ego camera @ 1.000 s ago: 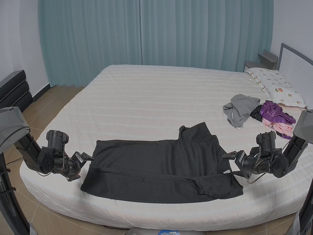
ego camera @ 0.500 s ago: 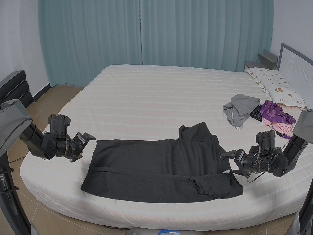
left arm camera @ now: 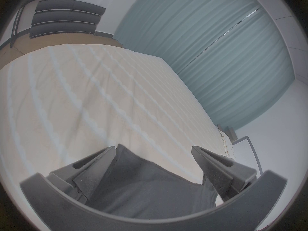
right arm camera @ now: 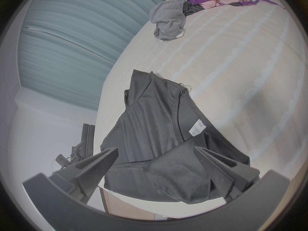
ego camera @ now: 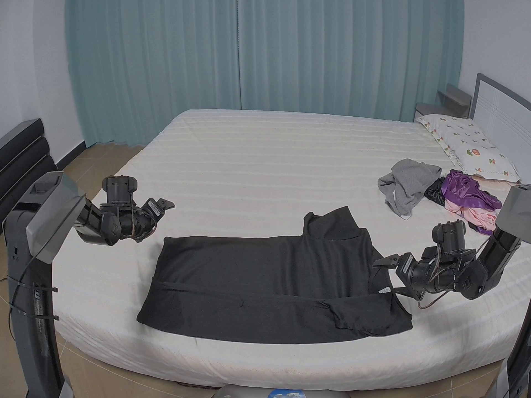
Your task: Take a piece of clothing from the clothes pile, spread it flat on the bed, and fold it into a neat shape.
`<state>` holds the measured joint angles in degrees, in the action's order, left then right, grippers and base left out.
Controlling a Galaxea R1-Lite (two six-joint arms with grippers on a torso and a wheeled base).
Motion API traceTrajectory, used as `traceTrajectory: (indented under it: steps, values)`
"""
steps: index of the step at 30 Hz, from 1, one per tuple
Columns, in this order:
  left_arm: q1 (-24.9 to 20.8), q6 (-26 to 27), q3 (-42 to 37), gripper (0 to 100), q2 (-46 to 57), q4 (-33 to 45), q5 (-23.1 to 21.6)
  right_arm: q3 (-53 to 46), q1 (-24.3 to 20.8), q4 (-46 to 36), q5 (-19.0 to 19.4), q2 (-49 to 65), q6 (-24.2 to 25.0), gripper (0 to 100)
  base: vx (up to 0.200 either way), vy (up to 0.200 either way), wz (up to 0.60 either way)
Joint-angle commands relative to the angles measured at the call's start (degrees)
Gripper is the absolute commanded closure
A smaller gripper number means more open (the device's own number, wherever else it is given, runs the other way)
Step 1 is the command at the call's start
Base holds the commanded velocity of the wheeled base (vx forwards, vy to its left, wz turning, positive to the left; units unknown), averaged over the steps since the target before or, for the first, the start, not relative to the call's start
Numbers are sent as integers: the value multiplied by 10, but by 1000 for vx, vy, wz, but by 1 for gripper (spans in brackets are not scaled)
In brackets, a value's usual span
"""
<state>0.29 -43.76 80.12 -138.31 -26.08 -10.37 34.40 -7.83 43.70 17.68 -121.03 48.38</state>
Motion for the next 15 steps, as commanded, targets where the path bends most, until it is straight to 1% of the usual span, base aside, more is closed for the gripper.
traceTrajectory:
  steps: [1, 8, 15]
  values:
    - [-8, 11, 93, 0, -99, 14, -1, 0, 2, -1, 0, -4, 0, 0, 0, 0, 0]
    - [-16, 15, 136, 0, -127, 36, 5, 8, -1, -1, 0, -11, -1, 0, 0, 0, 0]
    - [-12, 16, 147, 0, -139, 36, 19, 9, -6, -1, 0, -11, -1, 0, 0, 0, 0]
